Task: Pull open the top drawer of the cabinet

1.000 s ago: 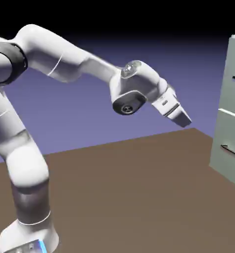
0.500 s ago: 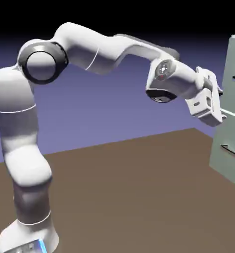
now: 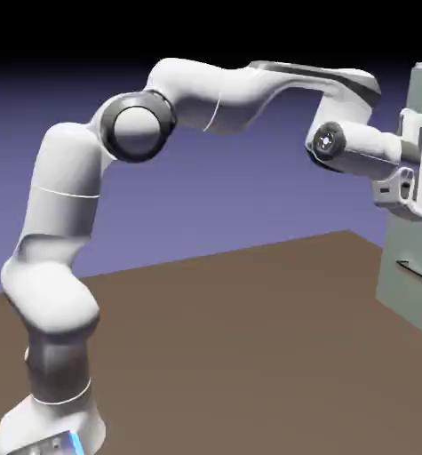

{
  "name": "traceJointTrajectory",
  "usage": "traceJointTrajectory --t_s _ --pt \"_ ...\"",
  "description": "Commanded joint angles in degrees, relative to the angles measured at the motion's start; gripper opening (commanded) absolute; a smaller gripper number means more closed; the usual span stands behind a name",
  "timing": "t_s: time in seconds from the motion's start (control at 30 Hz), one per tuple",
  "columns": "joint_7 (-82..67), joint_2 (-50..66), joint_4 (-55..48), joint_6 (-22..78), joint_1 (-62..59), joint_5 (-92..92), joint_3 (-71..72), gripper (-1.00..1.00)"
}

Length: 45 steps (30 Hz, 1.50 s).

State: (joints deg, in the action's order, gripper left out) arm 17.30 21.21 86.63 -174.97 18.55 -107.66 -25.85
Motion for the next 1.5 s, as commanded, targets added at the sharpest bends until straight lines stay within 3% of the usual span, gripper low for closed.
traceJointTrajectory --t_s 0.0,0.6,1.47 --pt "-0.58 1.25 -1.72 -0.02 0.41 -2.5 -0.6 0.0" --pt "-10.44 22.36 -30.87 -0.4 7.41 -44.68 -10.73 0.0" --pt "54.34 48.02 -51.31 2.5 6.06 -14.9 -39.91 0.0"
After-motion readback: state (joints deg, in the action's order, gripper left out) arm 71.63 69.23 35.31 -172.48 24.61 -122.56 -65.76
